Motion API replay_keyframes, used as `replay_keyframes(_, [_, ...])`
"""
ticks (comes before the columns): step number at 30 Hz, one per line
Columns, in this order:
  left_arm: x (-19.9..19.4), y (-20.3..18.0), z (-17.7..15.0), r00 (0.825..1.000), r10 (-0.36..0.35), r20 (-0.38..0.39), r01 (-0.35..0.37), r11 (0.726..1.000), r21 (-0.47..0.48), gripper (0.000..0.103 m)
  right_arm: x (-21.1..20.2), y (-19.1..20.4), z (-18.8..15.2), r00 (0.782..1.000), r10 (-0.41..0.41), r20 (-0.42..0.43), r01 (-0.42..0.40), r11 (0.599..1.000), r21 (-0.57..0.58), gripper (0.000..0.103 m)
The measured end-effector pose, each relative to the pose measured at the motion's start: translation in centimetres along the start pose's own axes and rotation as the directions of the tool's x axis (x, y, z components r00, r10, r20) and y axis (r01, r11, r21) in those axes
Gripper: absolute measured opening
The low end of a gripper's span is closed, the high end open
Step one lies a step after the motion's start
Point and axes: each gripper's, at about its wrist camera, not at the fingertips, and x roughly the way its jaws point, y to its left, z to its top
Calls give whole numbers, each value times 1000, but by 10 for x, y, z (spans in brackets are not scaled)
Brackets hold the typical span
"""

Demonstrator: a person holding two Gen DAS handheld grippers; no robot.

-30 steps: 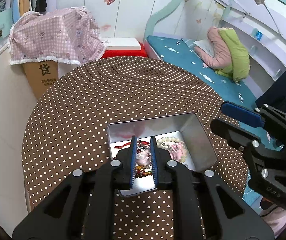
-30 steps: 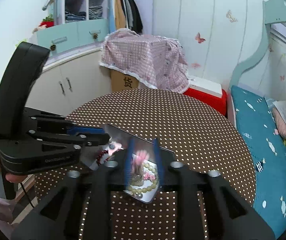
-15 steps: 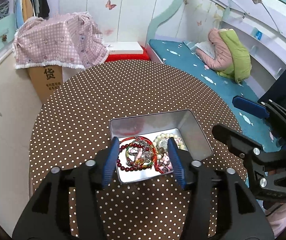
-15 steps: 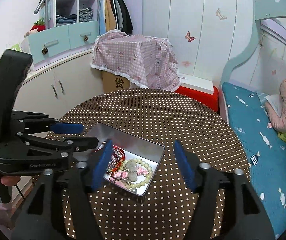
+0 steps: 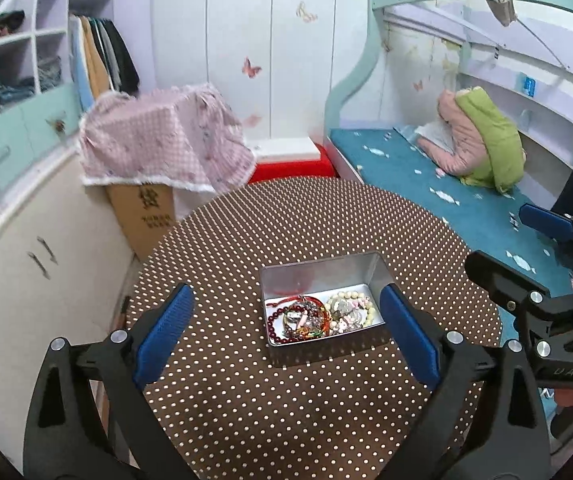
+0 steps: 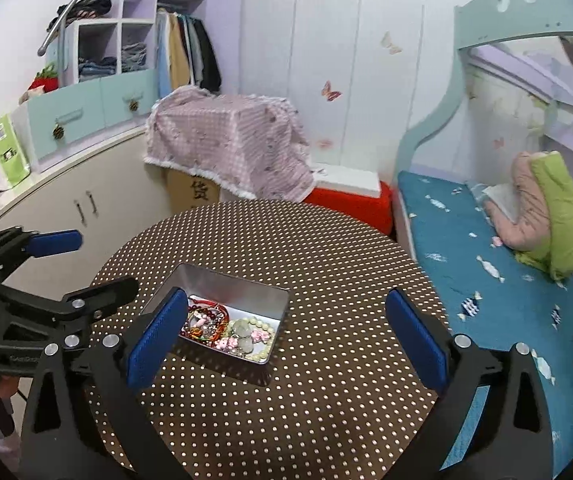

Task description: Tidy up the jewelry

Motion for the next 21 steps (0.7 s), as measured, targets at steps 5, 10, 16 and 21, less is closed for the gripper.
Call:
replay_keyframes(5, [-34,-6,0,998,25,62,-24,1000,-16,96,-28,1,0,998,-11,56,11,1000,13,95])
replay_keyframes(10, [-63,-11,3,991,42,126,-41,999,-8,97,-55,2,2,992,-30,120,29,1000,11,95])
replay_keyframes(16, [-85,-10,5,984,45,172,-42,999,-18,98,-75,8,2,983,-46,180,47,999,-1,95])
replay_keyframes(21, [-94,-10,8,979,46,197,-43,999,-18,98,-83,9,4,976,-51,211,51,999,5,95])
